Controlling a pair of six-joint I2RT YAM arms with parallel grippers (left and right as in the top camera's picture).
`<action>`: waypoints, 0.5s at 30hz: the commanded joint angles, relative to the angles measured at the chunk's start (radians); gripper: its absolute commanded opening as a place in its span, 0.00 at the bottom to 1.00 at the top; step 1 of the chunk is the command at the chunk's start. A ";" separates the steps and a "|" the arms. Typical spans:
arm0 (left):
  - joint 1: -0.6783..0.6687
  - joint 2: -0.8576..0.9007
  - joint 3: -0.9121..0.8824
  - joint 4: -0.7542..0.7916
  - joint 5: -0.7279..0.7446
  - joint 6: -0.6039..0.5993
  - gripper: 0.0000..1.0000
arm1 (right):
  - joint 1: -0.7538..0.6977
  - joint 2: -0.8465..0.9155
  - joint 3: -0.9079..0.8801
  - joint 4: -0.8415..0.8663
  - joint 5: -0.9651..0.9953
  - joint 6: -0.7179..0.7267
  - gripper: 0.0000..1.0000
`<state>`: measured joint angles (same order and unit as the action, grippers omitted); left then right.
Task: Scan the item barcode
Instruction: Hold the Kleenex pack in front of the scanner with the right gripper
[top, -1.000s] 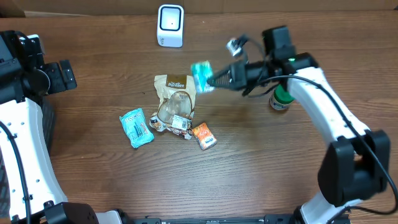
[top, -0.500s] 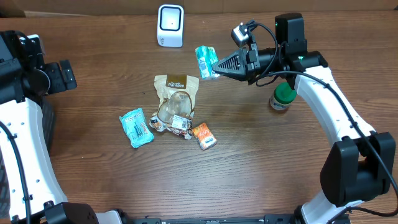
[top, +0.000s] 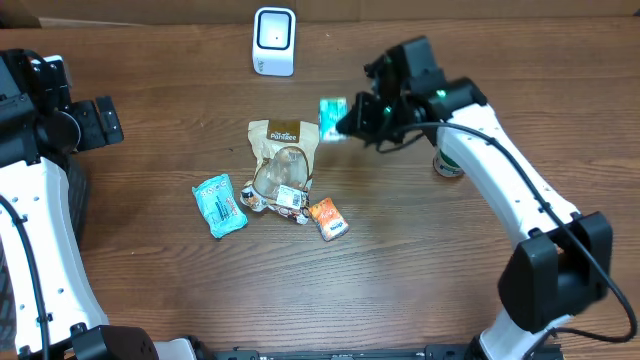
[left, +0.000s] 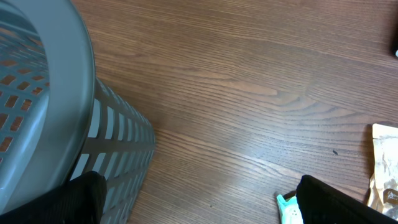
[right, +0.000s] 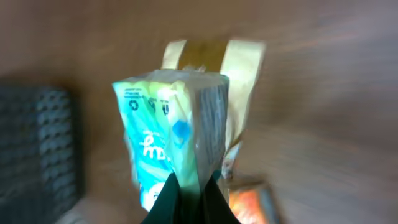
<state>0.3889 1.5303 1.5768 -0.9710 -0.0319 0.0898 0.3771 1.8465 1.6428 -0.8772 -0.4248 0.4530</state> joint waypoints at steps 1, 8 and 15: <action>0.010 0.001 -0.005 0.002 -0.002 0.026 1.00 | 0.035 0.066 0.269 -0.060 0.378 -0.017 0.04; 0.010 0.001 -0.005 0.002 -0.002 0.026 1.00 | 0.108 0.307 0.666 -0.047 0.712 -0.190 0.04; 0.010 0.001 -0.005 0.002 -0.002 0.026 1.00 | 0.188 0.455 0.668 0.325 0.982 -0.575 0.04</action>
<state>0.3889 1.5303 1.5768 -0.9714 -0.0311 0.0898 0.5320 2.2368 2.2974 -0.6167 0.3786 0.1230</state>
